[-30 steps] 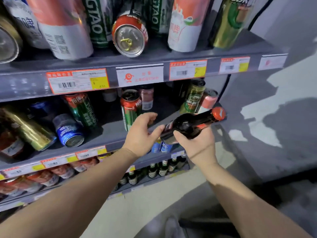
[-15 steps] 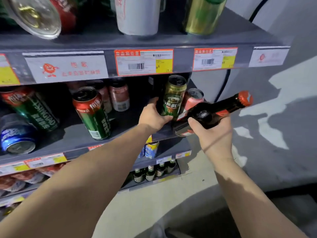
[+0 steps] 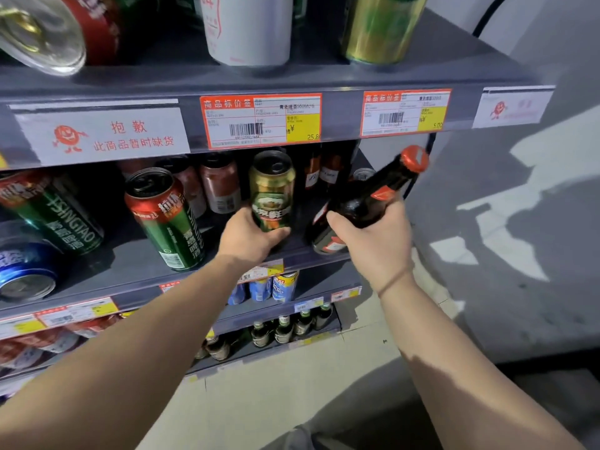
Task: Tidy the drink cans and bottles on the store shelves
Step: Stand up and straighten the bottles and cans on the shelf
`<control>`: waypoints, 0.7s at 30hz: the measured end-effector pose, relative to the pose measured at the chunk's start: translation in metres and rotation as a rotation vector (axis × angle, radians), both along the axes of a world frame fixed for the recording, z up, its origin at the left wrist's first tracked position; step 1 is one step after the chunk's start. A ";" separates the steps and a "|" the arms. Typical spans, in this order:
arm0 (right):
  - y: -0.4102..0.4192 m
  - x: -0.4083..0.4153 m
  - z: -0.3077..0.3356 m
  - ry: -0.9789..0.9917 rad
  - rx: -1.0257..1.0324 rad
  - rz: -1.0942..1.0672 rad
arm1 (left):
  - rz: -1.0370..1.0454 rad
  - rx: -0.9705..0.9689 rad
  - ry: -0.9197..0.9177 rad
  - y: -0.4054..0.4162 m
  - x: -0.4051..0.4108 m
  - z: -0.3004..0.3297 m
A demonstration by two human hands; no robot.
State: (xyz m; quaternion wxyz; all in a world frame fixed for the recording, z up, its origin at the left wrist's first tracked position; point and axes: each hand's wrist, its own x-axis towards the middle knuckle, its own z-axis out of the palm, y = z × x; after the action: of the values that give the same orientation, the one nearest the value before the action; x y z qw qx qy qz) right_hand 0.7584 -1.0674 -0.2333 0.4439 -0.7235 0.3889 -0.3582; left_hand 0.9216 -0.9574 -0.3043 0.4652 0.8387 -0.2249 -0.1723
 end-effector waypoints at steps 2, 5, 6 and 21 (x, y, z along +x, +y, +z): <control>0.002 0.013 0.003 0.031 -0.020 0.001 | 0.022 0.020 -0.012 0.018 0.004 0.000; 0.003 0.031 0.008 0.082 -0.072 0.002 | 0.080 0.058 -0.004 0.031 0.006 0.002; 0.002 0.037 0.010 0.096 -0.083 0.001 | 0.096 0.060 0.001 0.033 0.005 0.001; -0.018 0.068 0.005 0.327 0.004 -0.004 | 0.133 0.030 -0.005 0.037 0.000 0.002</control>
State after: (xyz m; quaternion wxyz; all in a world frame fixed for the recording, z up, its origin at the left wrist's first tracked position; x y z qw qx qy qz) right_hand 0.8264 -1.0858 -0.2283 0.3756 -0.7705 0.4581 -0.2355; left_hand 0.9214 -0.9201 -0.3022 0.4626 0.8590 -0.1671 -0.1421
